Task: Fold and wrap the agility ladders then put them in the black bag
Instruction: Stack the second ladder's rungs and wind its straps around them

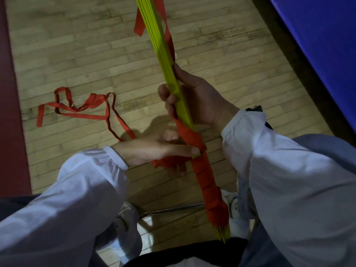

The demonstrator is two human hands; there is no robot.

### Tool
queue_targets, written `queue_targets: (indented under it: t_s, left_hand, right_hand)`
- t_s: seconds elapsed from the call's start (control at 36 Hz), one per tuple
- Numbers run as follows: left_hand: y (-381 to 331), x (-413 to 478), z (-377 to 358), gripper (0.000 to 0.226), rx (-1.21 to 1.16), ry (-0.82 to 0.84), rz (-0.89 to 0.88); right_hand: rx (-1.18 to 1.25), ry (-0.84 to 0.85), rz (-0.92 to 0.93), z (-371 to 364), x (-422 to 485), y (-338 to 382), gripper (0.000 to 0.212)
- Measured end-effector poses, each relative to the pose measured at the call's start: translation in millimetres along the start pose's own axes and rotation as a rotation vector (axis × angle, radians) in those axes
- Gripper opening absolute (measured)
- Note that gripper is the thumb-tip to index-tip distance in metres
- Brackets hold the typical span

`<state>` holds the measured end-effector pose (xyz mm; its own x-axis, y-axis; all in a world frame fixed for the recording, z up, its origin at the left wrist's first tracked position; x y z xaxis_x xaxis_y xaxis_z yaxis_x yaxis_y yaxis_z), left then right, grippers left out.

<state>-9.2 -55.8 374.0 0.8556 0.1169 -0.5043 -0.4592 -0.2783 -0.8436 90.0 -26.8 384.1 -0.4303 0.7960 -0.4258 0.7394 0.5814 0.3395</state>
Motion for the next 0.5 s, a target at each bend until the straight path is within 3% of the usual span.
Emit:
queue_targets:
  t_s: [0.06, 0.22, 0.36, 0.44, 0.5]
  left_hand:
    - [8, 2, 9, 0.011, 0.065, -0.081, 0.041]
    - [11, 7, 13, 0.015, 0.016, -0.021, 0.106]
    - [12, 10, 14, 0.034, -0.072, 0.026, 0.131]
    - [16, 12, 16, 0.017, -0.083, 0.016, 0.116]
    - [20, 13, 18, 0.025, -0.095, -0.017, 0.138]
  right_hand:
    - [-0.02, -0.006, -0.006, 0, 1, 0, 0.033]
    - [-0.093, -0.056, -0.011, 6, 3, 1, 0.028]
    - [-0.2, -0.145, 0.015, 11, 4, 5, 0.03]
    - [-0.25, -0.197, 0.019, 14, 3, 8, 0.03]
    - [-0.28, -0.221, 0.03, 16, 4, 10, 0.03]
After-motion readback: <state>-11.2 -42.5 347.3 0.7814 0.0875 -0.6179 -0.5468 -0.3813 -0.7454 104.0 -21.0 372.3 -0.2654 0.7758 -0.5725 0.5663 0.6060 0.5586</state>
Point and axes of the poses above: each hand's wrist, its own x-axis towards the middle knuckle, its own z-axis out of the back of the hand, y = z × x, the point moved 5 cm from there along x, towards the middle knuckle, and after that the axes turned 2 degrees about -z, right-handed, at the moved point
